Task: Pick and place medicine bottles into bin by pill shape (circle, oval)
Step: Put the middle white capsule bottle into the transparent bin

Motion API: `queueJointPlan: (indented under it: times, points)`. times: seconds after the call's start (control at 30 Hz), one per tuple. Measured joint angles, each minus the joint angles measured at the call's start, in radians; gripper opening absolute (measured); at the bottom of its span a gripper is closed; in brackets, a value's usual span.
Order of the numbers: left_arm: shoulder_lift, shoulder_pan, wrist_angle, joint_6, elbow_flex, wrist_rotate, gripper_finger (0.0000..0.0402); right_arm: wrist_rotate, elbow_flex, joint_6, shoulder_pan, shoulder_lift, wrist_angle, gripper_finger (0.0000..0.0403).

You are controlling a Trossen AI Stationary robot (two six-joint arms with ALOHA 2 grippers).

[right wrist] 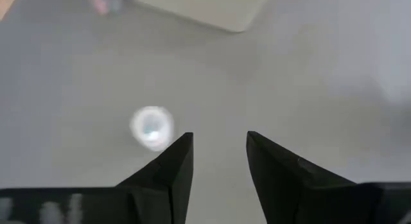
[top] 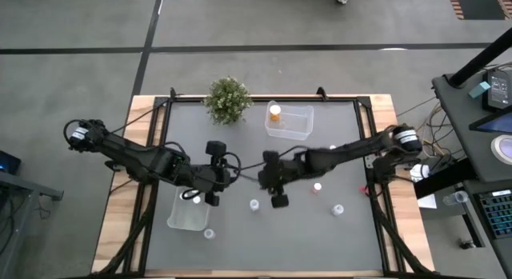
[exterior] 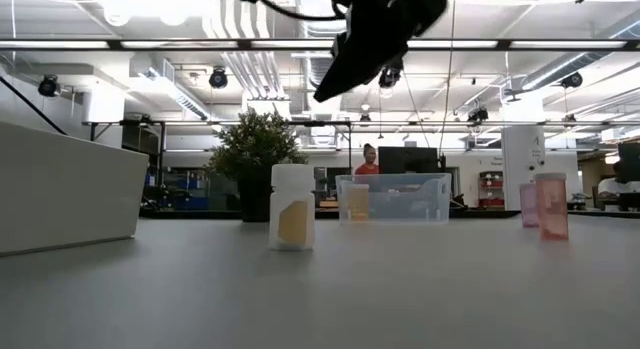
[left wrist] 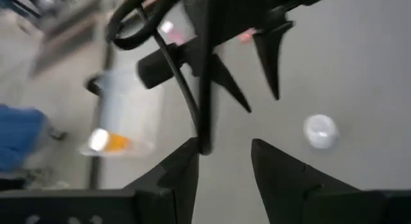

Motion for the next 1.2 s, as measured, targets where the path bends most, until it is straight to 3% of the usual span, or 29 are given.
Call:
queueJointPlan:
  times: [0.27, 0.37, 0.6, 0.77, 0.93, 1.2]
  points:
    - [-0.005, 0.007, 0.023, 0.041, 0.0, -0.01, 0.0128, -0.09, -0.072, 0.007, -0.04, -0.039, 0.063, 0.0131]
    - [-0.005, 0.007, 0.024, 0.041, -0.002, -0.015, 0.0128, -0.162, -0.102, 0.016, -0.029, -0.003, 0.177, 0.0158]
    - [-0.005, 0.007, 0.026, 0.037, -0.003, -0.022, 0.0128, -0.222, -0.125, 0.036, 0.008, 0.112, 0.306, 0.024]
    - [-0.005, 0.007, 0.025, 0.037, -0.005, -0.022, 0.0128, -0.247, -0.128, 0.045, 0.016, 0.196, 0.389, 0.0266]
    - [-0.008, 0.007, 0.025, 0.027, -0.005, -0.022, 0.0128, -0.248, -0.128, 0.053, 0.015, 0.22, 0.43, 0.0249]
    - [-0.008, 0.007, 0.025, 0.027, -0.005, -0.022, 0.0128, -0.246, -0.128, 0.053, 0.015, 0.222, 0.436, 0.0168]
